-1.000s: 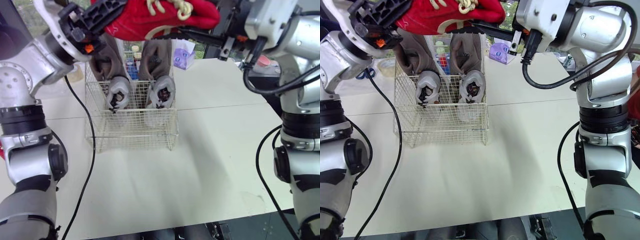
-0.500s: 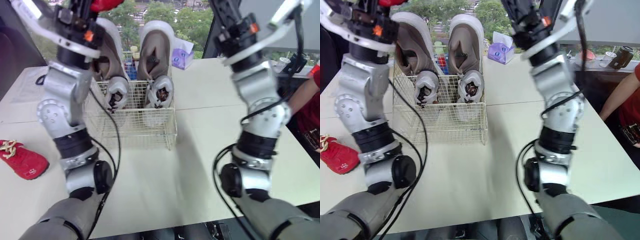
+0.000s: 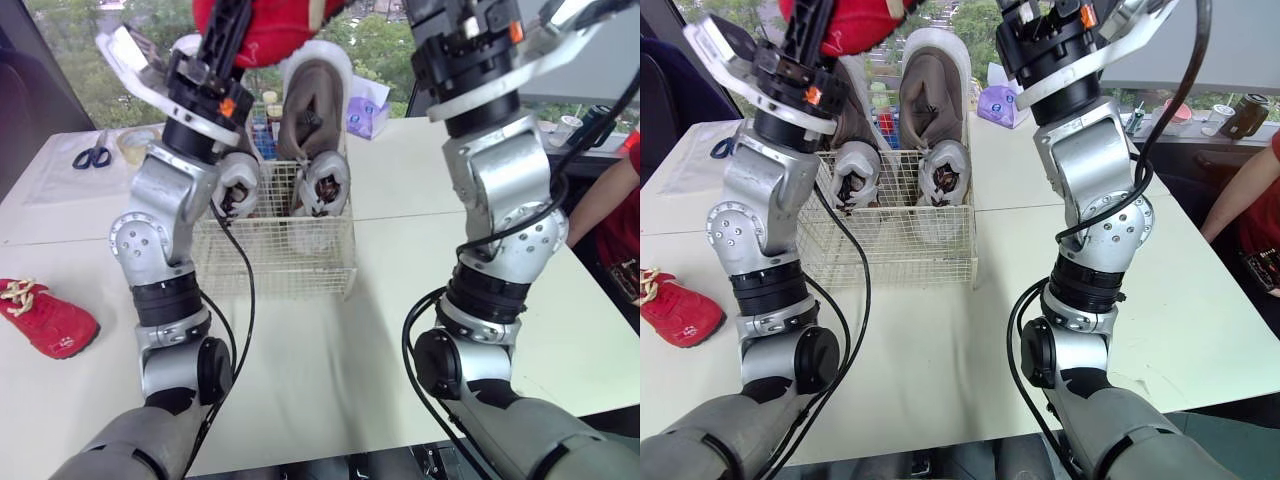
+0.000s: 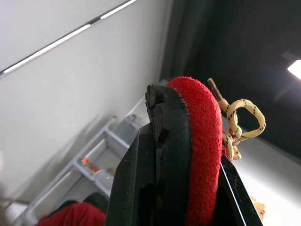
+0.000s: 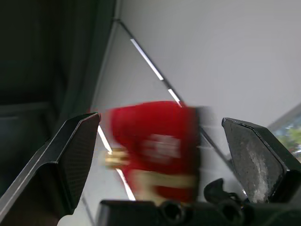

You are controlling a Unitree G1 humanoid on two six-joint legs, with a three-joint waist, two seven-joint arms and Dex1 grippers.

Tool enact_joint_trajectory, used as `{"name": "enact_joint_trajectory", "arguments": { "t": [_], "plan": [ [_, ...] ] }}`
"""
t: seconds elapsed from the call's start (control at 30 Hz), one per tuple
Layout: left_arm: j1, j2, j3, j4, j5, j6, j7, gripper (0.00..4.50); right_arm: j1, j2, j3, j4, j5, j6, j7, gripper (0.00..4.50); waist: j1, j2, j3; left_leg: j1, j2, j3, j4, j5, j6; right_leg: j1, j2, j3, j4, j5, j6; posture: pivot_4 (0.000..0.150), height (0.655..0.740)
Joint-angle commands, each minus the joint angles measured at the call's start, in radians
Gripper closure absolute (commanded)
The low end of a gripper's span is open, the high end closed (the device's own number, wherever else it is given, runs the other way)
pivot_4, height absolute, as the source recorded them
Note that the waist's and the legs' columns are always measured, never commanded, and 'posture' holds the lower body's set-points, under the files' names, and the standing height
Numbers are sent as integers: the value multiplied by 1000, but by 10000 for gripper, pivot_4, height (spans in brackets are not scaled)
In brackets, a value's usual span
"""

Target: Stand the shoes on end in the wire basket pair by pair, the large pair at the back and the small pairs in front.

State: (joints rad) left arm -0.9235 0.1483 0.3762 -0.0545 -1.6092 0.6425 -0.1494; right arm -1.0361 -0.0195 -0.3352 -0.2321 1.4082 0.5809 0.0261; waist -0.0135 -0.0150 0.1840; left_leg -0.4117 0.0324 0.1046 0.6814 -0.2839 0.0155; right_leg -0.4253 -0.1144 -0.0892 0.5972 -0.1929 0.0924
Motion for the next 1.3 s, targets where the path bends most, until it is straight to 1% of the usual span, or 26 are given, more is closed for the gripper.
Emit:
{"name": "enact_joint_trajectory", "arguments": {
  "t": [0.03,0.1,0.33,0.53,0.6,0.67,0.73,0.8,0.83,0.9,0.93,1.0,1.03,1.1,1.13,1.2,1.23,1.3],
  "plan": [
    [7,4,-26,-14,36,2,-7,43208,-30,-8,22,-37,30,-18,1,147,2,0,0,0,0,0,0,0,0,0,0,0,0,0,0,1500,7400],
    [14,10,-42,-21,67,6,-19,43208,-29,-9,28,-34,29,-22,-6,147,2,0,0,0,0,0,0,0,0,0,0,0,0,0,0,1500,7400],
    [23,13,-70,-67,108,26,-45,43208,-20,-26,44,5,-44,-42,-24,147,1,0,0,0,0,0,0,0,1,0,0,0,-1,0,0,1500,7400],
    [30,14,-74,-81,119,22,-39,43208,-25,-33,48,27,-73,-54,-24,147,0,0,0,0,0,-1,0,0,1,0,0,0,-1,0,0,1500,7400],
    [29,15,-65,-73,113,14,-34,43208,-28,-33,49,34,-75,-59,-18,5350,0,0,0,0,0,-1,-1,0,1,-1,0,0,-1,0,0,1500,7400],
    [32,24,-62,-71,120,14,-39,43208,-35,-32,52,40,-75,-60,-11,13277,0,0,0,0,0,-1,-1,0,1,-1,0,0,-1,0,0,1500,7400],
    [38,32,-64,-78,127,16,-42,43208,-39,-23,61,31,-73,-62,-14,22196,-1,0,0,0,0,-1,-1,0,1,-1,0,0,-1,0,0,1500,7400],
    [51,46,-71,-92,138,23,-58,43208,-42,-18,63,24,-69,-63,-16,29124,-1,0,0,0,0,-1,-1,0,1,-1,0,0,-1,0,0,1500,7400],
    [57,52,-74,-98,142,25,-67,43208,-43,-19,63,23,-66,-63,-14,29124,-1,0,0,0,0,-1,-2,0,1,-1,0,0,-1,0,0,1500,7400],
    [91,94,-89,-142,144,61,-75,32722,-49,-31,55,21,-54,-59,-4,29492,-2,0,0,0,1,-1,-2,0,1,-1,0,0,-1,0,0,1500,7400],
    [112,118,-93,-167,148,76,-69,29417,-54,-40,51,23,-49,-56,1,29492,-3,0,0,0,1,-1,-2,0,1,-1,0,0,-1,0,0,1500,7400],
    [141,150,-97,-198,150,88,-56,19573,-59,-51,46,27,-40,-52,9,29492,-3,1,0,0,1,-1,-2,0,1,-2,0,0,-1,0,0,1500,7400],
    [168,179,-94,-227,147,102,-48,13637,-60,-63,41,30,-34,-48,18,29492,-1,1,0,0,1,-1,-2,0,1,-2,0,0,-1,0,0,1500,7400],
    [222,220,-74,-281,98,120,-13,3103,-67,-86,28,42,-17,-42,39,29492,-2,1,1,-1,1,-1,-2,0,1,-2,0,0,-1,0,0,1500,7400],
    [238,231,-68,-297,76,122,0,930,-70,-93,25,46,-12,-40,46,29492,-2,1,1,-1,1,-1,-2,-1,1,-2,0,0,-1,0,0,1500,7400],
    [292,270,-47,-345,3,126,49,930,-83,-120,19,67,-9,-30,74,29492,-1,1,1,-1,2,-1,-2,-1,1,-2,-1,0,-1,0,0,1500,7400],
    [337,310,-35,-383,-27,141,68,930,-90,-157,18,81,-18,-11,120,29492,-2,1,1,-1,2,-2,-2,-1,1,-2,-2,0,-1,0,0,1500,7400],
    [444,410,-1,-467,-65,167,105,930,-91,-301,37,115,-71,56,302,29492,-5,1,1,-1,3,-2,-2,-1,1,-2,-2,0,-1,0,0,1500,7400]
  ]
}}
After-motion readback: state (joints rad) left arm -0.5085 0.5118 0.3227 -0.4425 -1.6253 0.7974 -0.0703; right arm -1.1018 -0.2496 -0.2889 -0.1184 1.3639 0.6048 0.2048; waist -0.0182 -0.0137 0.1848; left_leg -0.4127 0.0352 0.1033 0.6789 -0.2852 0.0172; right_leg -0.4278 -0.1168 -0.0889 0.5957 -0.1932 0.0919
